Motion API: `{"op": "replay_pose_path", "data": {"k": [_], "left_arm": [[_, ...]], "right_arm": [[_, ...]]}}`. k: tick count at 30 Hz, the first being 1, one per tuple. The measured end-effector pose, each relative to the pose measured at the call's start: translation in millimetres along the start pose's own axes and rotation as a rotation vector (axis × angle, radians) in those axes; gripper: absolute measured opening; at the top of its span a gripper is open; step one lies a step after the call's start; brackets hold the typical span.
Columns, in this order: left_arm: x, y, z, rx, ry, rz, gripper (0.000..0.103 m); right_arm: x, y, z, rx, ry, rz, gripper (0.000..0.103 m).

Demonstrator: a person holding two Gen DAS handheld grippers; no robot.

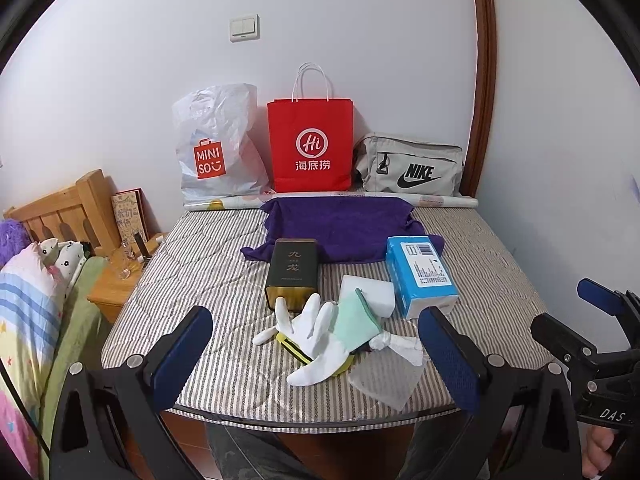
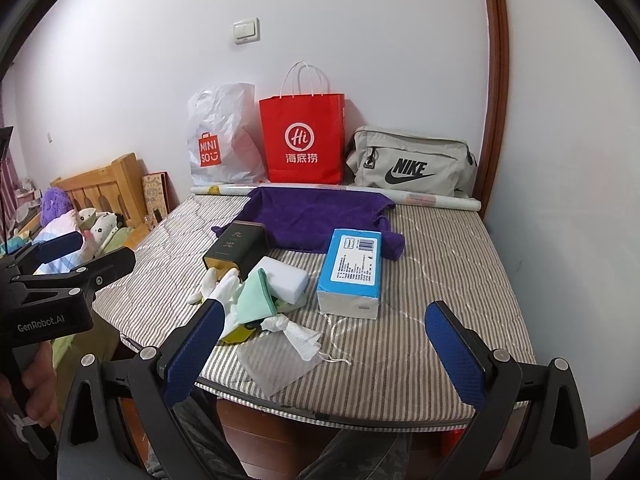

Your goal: Organize soft objects

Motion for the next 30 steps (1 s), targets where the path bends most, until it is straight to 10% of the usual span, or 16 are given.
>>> {"op": "replay_pose_path", "data": {"k": [30], "left_arm": [[-62.7, 142.5, 47.2, -0.012, -0.069, 0.284, 0.103]], "right_arm": [[-53.8, 130.5, -9.5, 0.092, -0.019, 0.2, 0.095]]}}
Point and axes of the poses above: each gripper's, at about its wrist camera, not at the fingertips, and y roughly the way its jaws point, z to its left, x to its top, the point moved 6 cm from there along y, roughly the way its jaws point, and after that the axes turned 5 degrees about y, right-handed, at the moved point
